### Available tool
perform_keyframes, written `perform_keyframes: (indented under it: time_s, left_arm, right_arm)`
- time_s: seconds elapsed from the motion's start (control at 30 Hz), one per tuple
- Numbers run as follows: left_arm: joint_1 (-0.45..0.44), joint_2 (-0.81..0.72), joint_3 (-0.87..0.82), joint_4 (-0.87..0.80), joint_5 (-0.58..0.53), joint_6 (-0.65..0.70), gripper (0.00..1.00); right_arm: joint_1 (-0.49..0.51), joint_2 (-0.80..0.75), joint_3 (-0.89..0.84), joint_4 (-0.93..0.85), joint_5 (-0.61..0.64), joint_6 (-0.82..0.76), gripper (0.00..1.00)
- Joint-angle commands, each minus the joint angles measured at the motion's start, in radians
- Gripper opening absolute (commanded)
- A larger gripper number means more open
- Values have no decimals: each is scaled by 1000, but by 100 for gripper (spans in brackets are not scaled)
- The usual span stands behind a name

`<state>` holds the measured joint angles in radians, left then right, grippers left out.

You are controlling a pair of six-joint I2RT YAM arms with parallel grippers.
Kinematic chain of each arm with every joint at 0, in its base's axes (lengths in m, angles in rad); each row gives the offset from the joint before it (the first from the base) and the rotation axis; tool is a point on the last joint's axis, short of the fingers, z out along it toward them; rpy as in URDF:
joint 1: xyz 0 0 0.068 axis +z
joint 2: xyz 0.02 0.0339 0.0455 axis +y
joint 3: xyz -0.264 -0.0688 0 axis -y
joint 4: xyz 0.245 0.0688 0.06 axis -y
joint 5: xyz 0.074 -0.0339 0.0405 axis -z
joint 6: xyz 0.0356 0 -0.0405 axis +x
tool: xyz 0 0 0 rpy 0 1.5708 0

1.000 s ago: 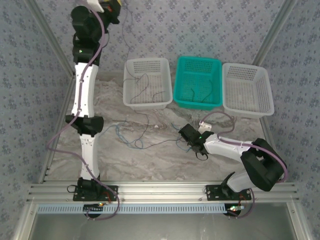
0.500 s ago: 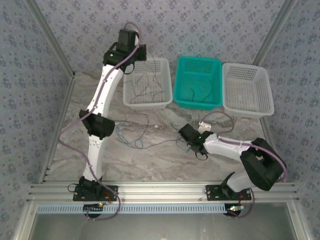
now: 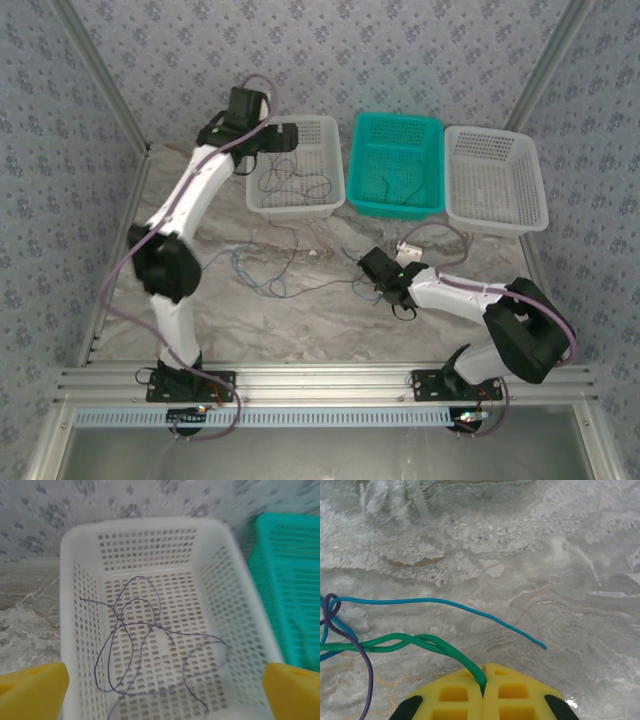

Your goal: Untangle the cables

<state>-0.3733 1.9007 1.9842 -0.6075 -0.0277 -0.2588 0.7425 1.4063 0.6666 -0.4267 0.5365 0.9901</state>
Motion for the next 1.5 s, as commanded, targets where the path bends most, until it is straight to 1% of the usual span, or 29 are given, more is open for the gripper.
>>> perform_keyframes:
  time_s: [0.0,0.07,0.13,0.17,0.27,0.37,0.47,0.57,0.63,0.73,0.83,0.93,1.0,1.07,1.1,1.13,1.17,1.23,1.27,1.37,1.47]
  left_arm:
    - [-9,-274,-252,300,146,-9,99]
    - [-22,-430,-469,475,241,-14,98]
    - [-45,-547,-636,601,300,-3,97]
    - [-63,-600,-712,635,315,7,97]
    - [-131,-704,-872,687,370,50,99]
    - [-210,-748,-986,679,417,120,99]
    - [-276,-768,-1096,686,426,185,99]
    - [-303,-760,-1187,688,491,213,99]
    - [-318,-740,-1234,703,490,218,99]
    - [-345,-677,-1290,803,493,178,99]
    - [-391,-578,-1305,899,440,177,99]
    - [-419,-441,-1271,983,403,175,99]
    - [-438,-359,-1243,1037,351,173,99]
    - [-451,-290,-1240,1133,286,167,99]
    - [-452,-271,-1245,1174,265,163,95]
    - [-452,-251,-1251,1217,242,161,85]
    - [-452,-235,-1257,1242,214,154,65]
    - [-451,-223,-1261,1253,184,140,11]
    - [-451,-228,-1265,1255,180,134,0]
    - [-452,-292,-1307,1270,169,117,0]
    - [-450,-429,-1340,1222,157,114,0]
  right_arm:
    - [5,-56,31,0,-23,-170,0]
    - [-7,-120,32,-4,-49,-254,0]
    - [-29,-193,30,4,-94,-325,0]
    - [-40,-238,26,9,-117,-352,0]
    - [-77,-360,22,17,-183,-425,0]
    - [-121,-445,27,46,-261,-456,0]
    - [-168,-478,49,61,-327,-460,0]
    - [-190,-484,70,61,-348,-469,0]
    - [-197,-486,72,63,-350,-472,0]
    - [-206,-480,71,80,-378,-469,0]
    - [-211,-470,80,87,-389,-460,0]
    - [-215,-470,86,90,-397,-447,0]
    - [-219,-473,89,89,-403,-438,0]
    - [-223,-478,93,85,-404,-435,0]
    - [-226,-482,93,84,-405,-432,0]
    - [-230,-485,93,83,-408,-432,0]
    - [-232,-490,94,82,-408,-430,0]
    - [-239,-499,94,78,-408,-426,0]
    - [-243,-501,94,77,-407,-426,0]
    - [-261,-500,94,66,-392,-416,0]
    - [-286,-489,80,52,-363,-386,0]
